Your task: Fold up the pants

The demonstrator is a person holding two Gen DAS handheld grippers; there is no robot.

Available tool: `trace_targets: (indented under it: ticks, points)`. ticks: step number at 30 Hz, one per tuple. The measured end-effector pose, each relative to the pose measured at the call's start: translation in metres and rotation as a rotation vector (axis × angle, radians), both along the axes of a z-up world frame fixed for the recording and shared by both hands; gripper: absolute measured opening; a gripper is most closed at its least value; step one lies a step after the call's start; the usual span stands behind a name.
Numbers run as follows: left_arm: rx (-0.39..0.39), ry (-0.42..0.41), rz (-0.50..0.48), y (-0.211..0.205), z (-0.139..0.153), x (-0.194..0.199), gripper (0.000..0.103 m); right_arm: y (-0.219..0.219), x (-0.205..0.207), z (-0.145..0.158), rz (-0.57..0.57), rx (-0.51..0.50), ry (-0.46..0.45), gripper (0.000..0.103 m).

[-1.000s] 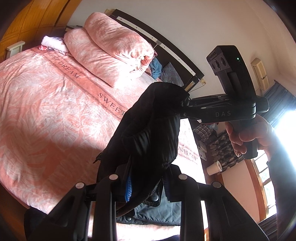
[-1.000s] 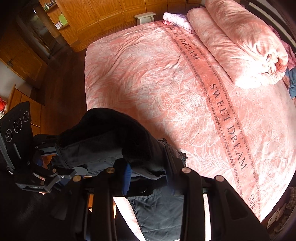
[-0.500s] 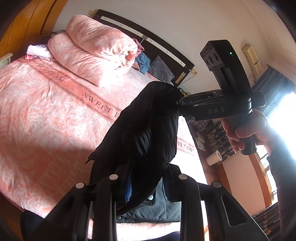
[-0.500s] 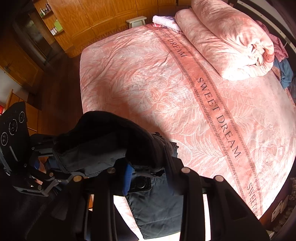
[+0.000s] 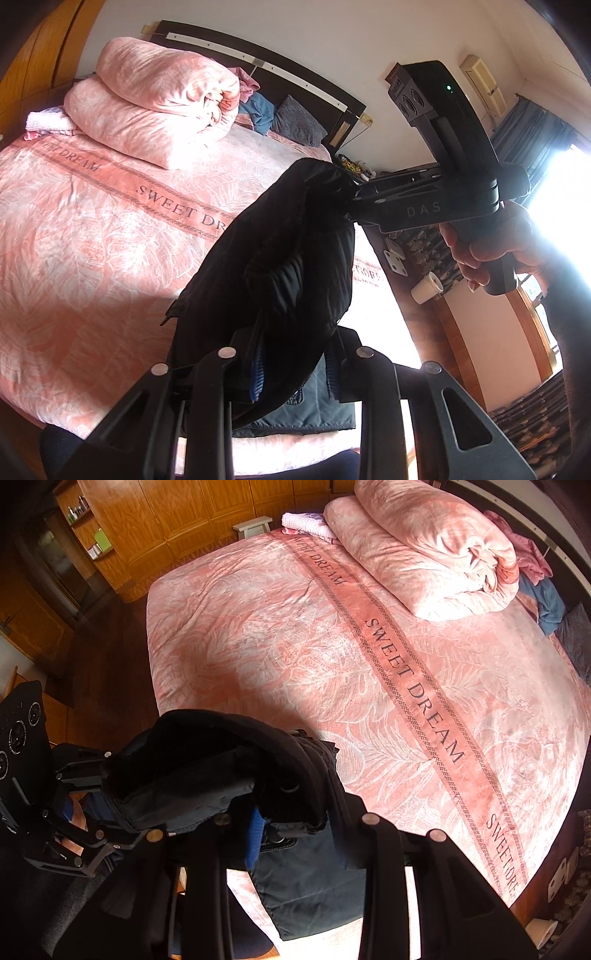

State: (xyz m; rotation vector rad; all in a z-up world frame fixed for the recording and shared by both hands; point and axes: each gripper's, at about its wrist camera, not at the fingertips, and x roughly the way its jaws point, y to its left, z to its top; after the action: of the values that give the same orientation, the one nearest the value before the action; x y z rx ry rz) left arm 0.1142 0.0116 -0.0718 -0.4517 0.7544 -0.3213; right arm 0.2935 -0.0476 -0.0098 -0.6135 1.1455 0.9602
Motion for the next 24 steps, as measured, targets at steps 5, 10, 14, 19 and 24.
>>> trace_targets:
  ticks: [5,10,14,19,24]
  points:
    - [0.029,0.006,-0.034,-0.018,-0.002,0.001,0.026,-0.018,-0.004,-0.003,-0.02,-0.008,-0.011,0.03]
    - [0.059,0.01,-0.066,-0.037,-0.005,0.001,0.026,-0.035,-0.006,-0.007,-0.041,-0.011,-0.014,0.03]
    - [0.083,0.012,-0.089,-0.053,-0.008,0.0,0.026,-0.05,-0.008,-0.011,-0.055,-0.006,-0.016,0.03]
    - [0.108,0.018,-0.119,-0.073,-0.012,0.0,0.026,-0.071,-0.01,-0.016,-0.074,0.0,-0.016,0.03]
    - [0.127,0.03,-0.152,-0.095,-0.019,0.0,0.026,-0.093,-0.013,-0.025,-0.087,-0.003,-0.014,0.029]
